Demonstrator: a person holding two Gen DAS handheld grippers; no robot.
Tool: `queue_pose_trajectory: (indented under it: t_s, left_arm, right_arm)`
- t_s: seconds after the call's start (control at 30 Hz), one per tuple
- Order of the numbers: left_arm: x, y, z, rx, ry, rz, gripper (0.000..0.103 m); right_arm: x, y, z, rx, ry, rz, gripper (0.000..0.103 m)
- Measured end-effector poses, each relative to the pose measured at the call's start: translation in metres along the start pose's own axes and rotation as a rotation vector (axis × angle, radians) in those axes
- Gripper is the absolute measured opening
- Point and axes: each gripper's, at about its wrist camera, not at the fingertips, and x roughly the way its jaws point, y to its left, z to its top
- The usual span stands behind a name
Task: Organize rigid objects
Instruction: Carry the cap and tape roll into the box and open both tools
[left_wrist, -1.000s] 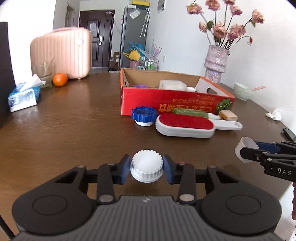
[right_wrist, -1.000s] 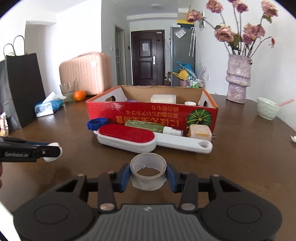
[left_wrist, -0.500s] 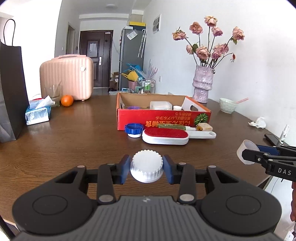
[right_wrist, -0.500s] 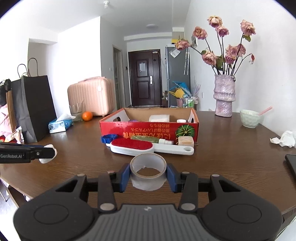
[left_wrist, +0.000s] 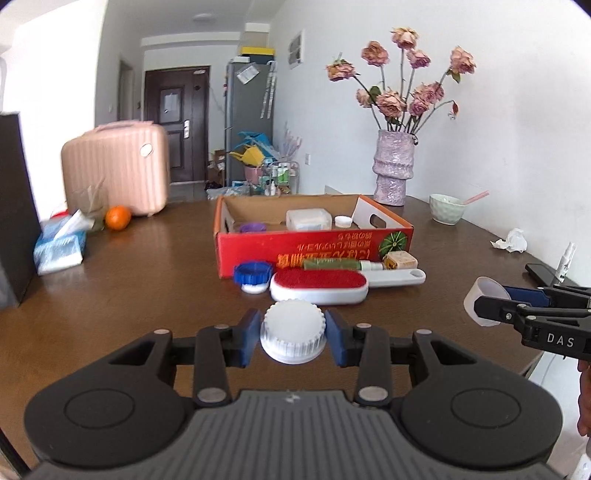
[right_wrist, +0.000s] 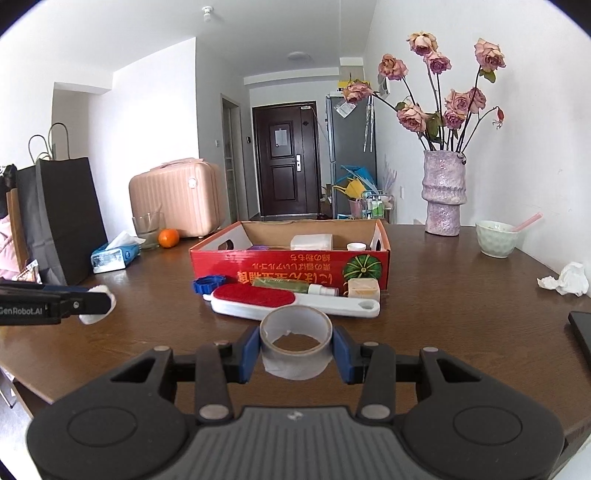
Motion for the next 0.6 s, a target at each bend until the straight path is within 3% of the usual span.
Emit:
queue_pose_trajectory:
  t_s: [0.17,0.3,0.43,0.6]
  left_arm:
    - [0.039,-0.001,0.038,0.029,-0.04,-0.058,0.039]
    - [0.089,0.006,0.075,0.008,-0.023,-0.113,0.039]
    - [0.16,0.019,0.117,-0.029,0.032,-0.122,0.039]
    - [0.263,0.04,0.156,-0.145,0.171,-0.104,0.039]
  right_arm:
    - [0.032,-0.008,0.023,-0.035,-0.019,0.001,0.042]
    - [0.068,-0.022,0.054,-0.05,-0.027,0.015,0.042]
    - [0.121,-0.042,0.09,-0.059,-0.011,0.022,0.042]
    - [0.201,-0.062,0.125,-0.124,0.039,-0.028,0.042]
